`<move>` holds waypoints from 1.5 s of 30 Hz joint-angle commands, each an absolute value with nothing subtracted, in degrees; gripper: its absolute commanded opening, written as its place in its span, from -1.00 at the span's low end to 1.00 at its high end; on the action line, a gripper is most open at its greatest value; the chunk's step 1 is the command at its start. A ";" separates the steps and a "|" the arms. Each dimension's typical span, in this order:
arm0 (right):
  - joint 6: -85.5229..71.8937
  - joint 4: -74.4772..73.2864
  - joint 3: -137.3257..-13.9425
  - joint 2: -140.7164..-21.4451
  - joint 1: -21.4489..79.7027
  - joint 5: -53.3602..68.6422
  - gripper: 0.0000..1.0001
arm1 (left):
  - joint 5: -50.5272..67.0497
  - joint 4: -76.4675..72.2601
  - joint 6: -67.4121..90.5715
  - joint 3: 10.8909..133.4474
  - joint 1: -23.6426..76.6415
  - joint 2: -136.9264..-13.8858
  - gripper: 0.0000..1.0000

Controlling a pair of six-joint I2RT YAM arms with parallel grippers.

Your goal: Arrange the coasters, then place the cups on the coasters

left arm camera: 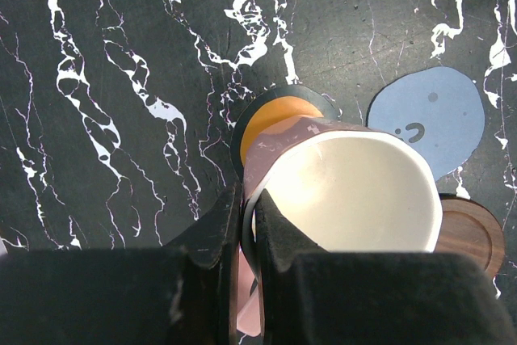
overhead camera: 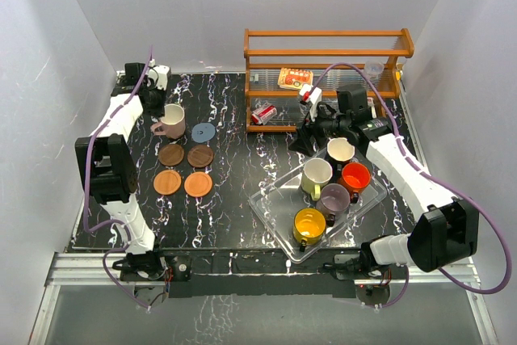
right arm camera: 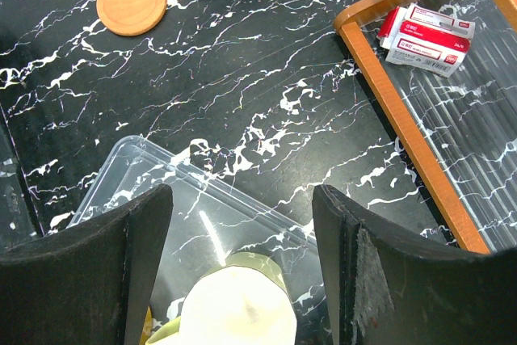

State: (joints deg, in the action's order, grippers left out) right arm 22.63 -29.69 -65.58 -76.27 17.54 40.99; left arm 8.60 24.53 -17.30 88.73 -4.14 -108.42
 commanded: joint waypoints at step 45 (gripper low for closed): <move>21.86 -25.02 -63.79 -72.97 13.61 44.42 0.45 | 10.36 19.47 -16.52 85.86 -6.34 -103.69 -0.41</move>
